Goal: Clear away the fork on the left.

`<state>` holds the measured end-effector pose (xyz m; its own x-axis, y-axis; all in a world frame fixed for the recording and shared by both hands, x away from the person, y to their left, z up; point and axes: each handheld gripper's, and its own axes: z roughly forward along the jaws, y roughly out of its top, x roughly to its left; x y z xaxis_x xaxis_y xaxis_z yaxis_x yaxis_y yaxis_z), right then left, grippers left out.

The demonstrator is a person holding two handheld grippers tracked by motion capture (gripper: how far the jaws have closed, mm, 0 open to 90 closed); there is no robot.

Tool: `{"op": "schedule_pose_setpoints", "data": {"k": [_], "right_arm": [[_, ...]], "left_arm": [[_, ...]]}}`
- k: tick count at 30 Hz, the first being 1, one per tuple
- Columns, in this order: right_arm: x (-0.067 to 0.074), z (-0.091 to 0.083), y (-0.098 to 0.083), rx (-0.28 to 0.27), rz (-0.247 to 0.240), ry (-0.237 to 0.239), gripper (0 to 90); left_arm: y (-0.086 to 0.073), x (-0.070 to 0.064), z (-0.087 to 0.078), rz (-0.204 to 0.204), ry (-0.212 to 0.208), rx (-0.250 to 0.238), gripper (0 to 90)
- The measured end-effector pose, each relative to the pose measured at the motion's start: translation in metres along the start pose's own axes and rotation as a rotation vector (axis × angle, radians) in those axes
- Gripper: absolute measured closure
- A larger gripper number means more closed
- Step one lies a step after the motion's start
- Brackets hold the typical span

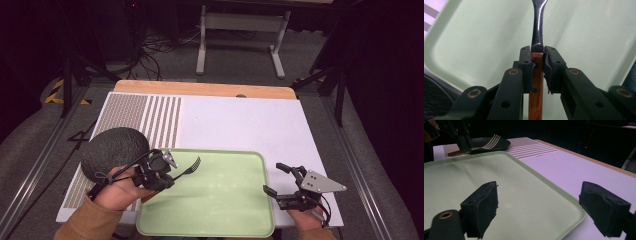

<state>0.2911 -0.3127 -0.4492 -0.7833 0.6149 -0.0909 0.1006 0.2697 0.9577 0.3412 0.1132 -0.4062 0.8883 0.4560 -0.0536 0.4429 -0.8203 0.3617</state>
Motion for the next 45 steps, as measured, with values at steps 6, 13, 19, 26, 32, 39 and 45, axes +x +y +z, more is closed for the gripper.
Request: {"op": "schedule_pose_setpoints", "data": {"k": [6, 13, 19, 26, 32, 39, 45], "right_arm": [[0.000, -0.002, 0.000, -0.006, 0.002, 0.000, 15.6], [0.000, -0.003, 0.001, -0.007, -0.001, -0.005, 15.6], [0.000, -0.003, 0.001, -0.008, -0.001, -0.004, 15.6], [-0.001, -0.002, 0.000, -0.013, 0.008, 0.000, 15.6], [-0.001, -0.002, 0.000, -0.012, 0.010, -0.003, 15.6], [-0.001, -0.002, 0.000, -0.012, 0.010, -0.004, 15.6], [-0.002, -0.003, 0.000, -0.016, 0.013, -0.001, 15.6]], "left_arm": [[0.001, -0.007, 0.008, -0.002, -0.020, 0.035, 77.5], [0.001, -0.012, 0.018, -0.008, -0.050, 0.076, 77.5], [0.001, -0.011, 0.025, -0.008, -0.049, 0.103, 77.5], [0.002, -0.010, 0.030, -0.020, -0.054, 0.121, 77.4], [0.002, -0.009, 0.033, -0.022, -0.048, 0.121, 77.2], [0.003, -0.007, 0.035, -0.037, -0.035, 0.142, 76.5], [0.004, -0.008, 0.030, -0.035, -0.037, 0.112, 74.2]]}}
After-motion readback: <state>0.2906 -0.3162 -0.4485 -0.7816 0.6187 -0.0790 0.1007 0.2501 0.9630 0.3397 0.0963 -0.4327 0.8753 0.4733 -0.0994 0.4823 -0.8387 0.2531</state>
